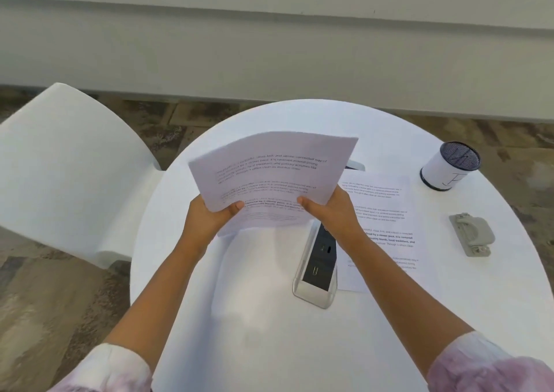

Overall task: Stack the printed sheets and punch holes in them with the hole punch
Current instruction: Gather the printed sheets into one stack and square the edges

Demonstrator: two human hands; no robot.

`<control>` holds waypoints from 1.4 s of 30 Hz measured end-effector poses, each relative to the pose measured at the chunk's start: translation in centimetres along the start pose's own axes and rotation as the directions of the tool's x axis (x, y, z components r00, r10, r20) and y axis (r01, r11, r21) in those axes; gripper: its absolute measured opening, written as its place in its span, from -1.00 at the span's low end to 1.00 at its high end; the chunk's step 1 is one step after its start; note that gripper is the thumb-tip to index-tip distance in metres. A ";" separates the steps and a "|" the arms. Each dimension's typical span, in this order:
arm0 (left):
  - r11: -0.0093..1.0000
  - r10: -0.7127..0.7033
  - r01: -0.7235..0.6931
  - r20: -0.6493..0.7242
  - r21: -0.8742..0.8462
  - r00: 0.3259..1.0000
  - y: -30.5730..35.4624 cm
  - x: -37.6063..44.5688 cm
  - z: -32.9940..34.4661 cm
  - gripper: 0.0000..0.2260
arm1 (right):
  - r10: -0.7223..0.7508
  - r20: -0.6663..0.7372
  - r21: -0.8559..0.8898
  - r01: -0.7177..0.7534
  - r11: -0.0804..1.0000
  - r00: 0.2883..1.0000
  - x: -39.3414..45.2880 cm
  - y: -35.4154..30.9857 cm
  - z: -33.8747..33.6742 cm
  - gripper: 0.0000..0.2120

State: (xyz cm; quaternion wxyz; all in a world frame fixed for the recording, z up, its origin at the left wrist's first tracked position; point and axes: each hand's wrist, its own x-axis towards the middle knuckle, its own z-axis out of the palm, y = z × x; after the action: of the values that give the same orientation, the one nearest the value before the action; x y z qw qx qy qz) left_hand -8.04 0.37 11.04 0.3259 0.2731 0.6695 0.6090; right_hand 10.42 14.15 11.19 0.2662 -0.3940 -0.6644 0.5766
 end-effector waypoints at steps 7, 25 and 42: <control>0.998 0.009 -0.010 -0.030 -0.060 1.000 -0.3 0.1 0.9 -0.69 | -0.016 -0.094 0.016 0.017 1.000 0.995 0.1 0.0 0.2 -0.67; 0.978 -0.152 0.127 -0.151 -0.163 0.977 -3.2 0.0 3.0 -0.87 | 0.335 -0.490 -0.360 -0.537 0.763 0.805 -6.0 10.9 -12.3 -0.58; 0.953 -0.260 0.238 -0.101 -0.187 0.960 -4.7 -1.6 6.5 -0.82 | 0.226 -0.592 -0.520 -0.581 0.627 0.774 -8.5 13.4 -13.2 -0.29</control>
State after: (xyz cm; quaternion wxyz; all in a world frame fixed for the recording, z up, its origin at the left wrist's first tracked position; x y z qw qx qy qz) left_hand -1.89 2.78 6.26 0.3803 0.1186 0.6623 0.6346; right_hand 28.63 14.81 1.52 0.1154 -0.7339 -0.6306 0.2245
